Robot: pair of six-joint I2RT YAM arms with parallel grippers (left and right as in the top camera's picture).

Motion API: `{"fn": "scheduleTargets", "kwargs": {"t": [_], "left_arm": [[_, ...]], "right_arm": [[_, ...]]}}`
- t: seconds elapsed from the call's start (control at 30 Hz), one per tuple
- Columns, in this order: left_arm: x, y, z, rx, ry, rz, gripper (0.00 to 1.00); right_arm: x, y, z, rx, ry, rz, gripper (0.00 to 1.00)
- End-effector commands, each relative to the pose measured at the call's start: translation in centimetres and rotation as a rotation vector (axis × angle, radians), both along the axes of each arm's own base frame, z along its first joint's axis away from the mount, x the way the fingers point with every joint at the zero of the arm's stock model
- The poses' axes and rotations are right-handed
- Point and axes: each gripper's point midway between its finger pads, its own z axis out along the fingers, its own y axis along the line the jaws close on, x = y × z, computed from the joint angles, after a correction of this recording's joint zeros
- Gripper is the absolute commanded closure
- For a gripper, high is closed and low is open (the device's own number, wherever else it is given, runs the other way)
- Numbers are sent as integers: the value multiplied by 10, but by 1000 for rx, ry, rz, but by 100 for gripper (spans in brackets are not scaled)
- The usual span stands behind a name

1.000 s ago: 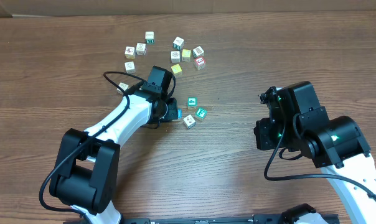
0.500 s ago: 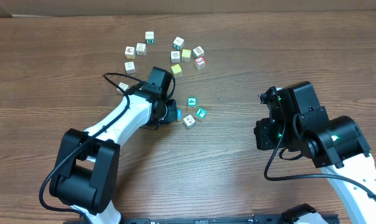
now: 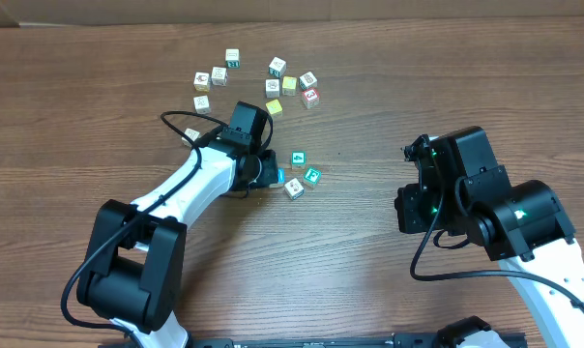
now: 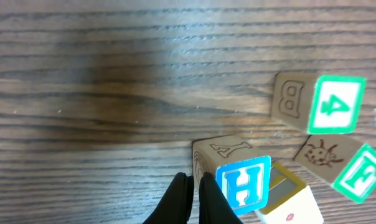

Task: Form a circle

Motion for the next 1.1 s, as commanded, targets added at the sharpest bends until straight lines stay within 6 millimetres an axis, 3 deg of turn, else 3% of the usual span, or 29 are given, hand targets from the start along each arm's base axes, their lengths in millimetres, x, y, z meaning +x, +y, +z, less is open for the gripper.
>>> {"fn": "scheduleTargets", "kwargs": {"t": [0.0, 0.4, 0.7, 1.07], "left_arm": [[-7, -6, -15, -25, 52, 6, 96], [-21, 7, -22, 27, 123, 76, 96], [-29, -9, -21, 6, 142, 91, 96], [-18, -16, -19, -9, 90, 85, 96]], "right_arm": [[2, 0, 13, 17, -41, 2, 96], [1, 0, 12, 17, -38, 2, 96], [1, 0, 12, 17, -38, 2, 96], [1, 0, 12, 16, -37, 2, 96]]}}
